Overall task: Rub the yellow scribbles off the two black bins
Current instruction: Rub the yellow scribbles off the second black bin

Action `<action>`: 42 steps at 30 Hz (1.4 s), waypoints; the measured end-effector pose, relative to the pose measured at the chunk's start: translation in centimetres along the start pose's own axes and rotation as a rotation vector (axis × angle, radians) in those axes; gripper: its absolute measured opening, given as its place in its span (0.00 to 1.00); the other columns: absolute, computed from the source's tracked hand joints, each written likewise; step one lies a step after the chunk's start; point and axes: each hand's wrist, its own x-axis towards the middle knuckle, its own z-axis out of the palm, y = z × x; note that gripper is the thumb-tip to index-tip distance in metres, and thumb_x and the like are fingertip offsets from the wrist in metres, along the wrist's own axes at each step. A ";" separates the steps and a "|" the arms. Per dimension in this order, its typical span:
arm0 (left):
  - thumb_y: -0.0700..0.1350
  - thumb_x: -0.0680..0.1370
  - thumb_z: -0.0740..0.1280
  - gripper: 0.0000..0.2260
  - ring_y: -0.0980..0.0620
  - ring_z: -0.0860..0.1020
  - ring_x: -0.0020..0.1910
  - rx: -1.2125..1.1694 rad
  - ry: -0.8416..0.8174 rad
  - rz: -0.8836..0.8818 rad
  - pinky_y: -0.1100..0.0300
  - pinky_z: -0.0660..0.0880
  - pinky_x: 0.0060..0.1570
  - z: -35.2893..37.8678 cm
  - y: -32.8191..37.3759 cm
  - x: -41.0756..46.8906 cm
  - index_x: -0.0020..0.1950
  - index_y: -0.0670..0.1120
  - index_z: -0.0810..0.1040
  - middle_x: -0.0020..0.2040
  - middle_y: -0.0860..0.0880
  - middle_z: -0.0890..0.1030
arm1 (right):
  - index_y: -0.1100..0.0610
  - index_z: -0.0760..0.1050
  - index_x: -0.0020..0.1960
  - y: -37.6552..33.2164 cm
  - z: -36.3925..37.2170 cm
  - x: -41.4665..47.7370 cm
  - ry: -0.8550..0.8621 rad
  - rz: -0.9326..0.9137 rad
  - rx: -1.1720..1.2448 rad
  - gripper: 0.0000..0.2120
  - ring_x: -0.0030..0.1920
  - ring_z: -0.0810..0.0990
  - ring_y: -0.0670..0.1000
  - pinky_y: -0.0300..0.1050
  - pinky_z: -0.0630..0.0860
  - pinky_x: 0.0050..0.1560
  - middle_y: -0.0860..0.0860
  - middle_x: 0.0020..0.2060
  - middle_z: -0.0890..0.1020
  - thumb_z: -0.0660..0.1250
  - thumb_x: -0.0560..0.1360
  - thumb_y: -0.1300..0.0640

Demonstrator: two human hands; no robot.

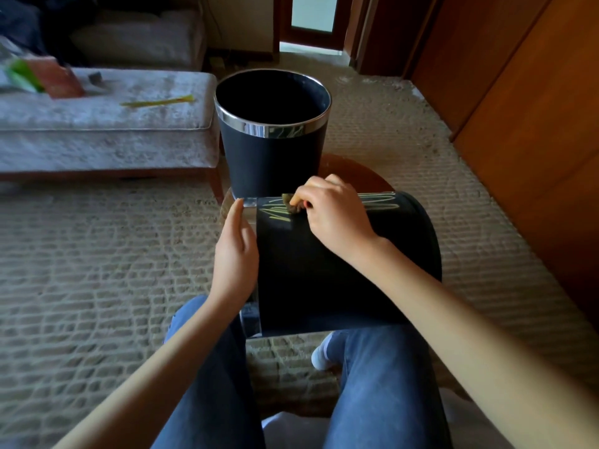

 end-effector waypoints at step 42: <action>0.44 0.80 0.54 0.16 0.49 0.76 0.58 -0.297 -0.057 -0.118 0.51 0.71 0.60 -0.1 -0.9 1.9 0.67 0.53 0.70 0.62 0.48 0.77 | 0.55 0.82 0.54 -2.5 -0.5 1.5 -0.068 0.001 0.120 0.14 0.49 0.77 0.58 0.56 0.76 0.49 0.52 0.49 0.81 0.64 0.75 0.67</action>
